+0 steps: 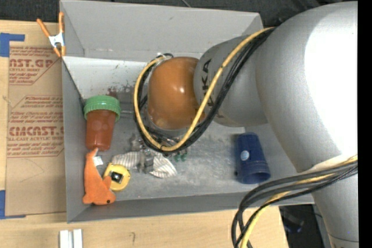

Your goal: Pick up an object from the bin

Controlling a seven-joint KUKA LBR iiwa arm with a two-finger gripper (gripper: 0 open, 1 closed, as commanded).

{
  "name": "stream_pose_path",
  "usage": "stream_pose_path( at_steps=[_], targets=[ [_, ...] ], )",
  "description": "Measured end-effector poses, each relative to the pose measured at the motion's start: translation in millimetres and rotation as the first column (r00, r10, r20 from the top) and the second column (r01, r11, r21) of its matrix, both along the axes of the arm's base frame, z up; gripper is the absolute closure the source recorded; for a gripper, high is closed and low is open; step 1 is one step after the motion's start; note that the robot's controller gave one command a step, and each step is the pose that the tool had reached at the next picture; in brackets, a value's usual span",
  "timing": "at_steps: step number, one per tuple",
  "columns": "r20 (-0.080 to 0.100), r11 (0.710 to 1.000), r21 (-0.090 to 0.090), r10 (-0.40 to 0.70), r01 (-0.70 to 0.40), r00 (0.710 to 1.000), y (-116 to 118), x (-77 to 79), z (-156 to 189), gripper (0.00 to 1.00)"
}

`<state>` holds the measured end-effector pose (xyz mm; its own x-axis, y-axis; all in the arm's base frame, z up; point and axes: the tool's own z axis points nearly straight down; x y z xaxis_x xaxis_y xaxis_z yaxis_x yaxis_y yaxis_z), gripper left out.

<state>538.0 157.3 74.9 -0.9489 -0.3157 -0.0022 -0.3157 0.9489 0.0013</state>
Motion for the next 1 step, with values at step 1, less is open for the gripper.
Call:
stream_pose_path(
  at_steps=[1],
  targets=[
    [0.004, 1.0, 0.001, -0.012, 0.012, 1.0, 1.7, -8.4, -2.8, 1.0]
  ],
)
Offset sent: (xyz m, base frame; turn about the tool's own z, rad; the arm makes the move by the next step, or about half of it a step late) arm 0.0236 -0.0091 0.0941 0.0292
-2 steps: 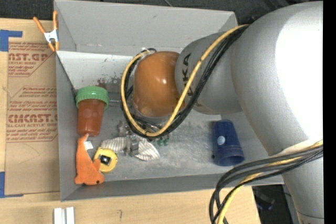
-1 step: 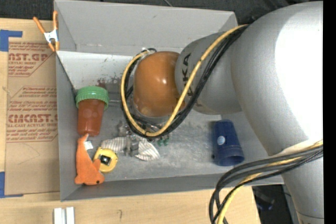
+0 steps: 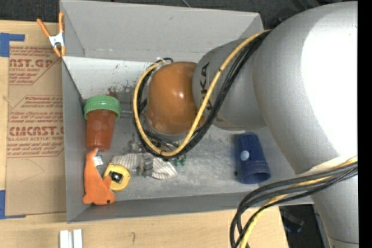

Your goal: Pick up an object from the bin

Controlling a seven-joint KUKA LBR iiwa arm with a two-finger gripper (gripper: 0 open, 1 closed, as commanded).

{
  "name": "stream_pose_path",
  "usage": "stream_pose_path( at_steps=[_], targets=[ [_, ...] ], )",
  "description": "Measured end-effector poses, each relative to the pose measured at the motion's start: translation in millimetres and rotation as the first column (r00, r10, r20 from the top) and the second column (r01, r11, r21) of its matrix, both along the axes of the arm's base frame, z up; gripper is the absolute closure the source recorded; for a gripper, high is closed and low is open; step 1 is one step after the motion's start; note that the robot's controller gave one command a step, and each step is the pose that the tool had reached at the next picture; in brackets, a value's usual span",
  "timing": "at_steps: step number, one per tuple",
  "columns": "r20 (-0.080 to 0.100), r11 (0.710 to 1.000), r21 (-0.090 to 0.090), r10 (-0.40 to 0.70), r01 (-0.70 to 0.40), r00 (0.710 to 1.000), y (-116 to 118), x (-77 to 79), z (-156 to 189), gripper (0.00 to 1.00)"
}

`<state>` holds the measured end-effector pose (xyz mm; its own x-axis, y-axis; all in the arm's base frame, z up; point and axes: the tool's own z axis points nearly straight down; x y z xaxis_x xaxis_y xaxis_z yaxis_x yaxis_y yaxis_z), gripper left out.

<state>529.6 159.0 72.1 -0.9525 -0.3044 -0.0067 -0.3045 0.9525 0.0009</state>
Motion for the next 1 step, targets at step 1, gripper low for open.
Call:
stream_pose_path(
  at_steps=[1],
  targets=[
    [-0.004, 1.0, -0.001, -0.018, 0.018, 1.0, -9.8, 32.4, 96.6, 1.0]
  ],
)
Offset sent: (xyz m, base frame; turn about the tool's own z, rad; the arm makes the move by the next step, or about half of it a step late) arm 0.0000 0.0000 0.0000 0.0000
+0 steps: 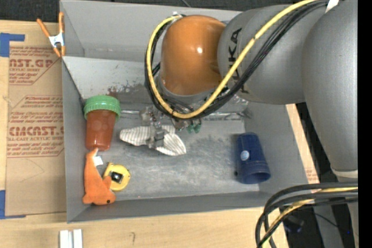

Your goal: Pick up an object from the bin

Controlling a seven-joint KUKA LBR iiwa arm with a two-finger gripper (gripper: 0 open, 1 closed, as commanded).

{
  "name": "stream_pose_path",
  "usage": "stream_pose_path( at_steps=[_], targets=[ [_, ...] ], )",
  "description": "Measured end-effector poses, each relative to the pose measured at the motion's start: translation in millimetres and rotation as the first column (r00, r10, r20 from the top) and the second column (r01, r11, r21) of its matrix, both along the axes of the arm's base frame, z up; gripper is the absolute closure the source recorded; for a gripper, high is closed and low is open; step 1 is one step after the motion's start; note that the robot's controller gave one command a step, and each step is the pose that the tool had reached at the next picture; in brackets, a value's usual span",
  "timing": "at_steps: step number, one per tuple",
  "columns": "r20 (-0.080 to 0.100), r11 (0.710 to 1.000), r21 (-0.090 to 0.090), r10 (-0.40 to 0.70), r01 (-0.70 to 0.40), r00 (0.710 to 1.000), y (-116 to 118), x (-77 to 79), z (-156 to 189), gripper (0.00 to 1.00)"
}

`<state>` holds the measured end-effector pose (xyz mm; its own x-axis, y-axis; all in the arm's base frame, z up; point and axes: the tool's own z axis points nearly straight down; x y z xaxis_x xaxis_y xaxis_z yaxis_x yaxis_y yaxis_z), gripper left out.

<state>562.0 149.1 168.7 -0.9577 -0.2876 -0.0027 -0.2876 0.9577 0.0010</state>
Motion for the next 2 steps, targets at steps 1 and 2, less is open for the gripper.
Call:
stream_pose_path(
  at_steps=[1, 2],
  targets=[
    [0.0, 1.0, 0.0, 0.0, 0.0, 1.0, 0.1, 0.0, 0.0, 1.0],
    [0.002, 0.999, 0.0, -0.032, 0.032, 0.999, 5.8, 8.6, 121.9, 1.0]
  ],
)
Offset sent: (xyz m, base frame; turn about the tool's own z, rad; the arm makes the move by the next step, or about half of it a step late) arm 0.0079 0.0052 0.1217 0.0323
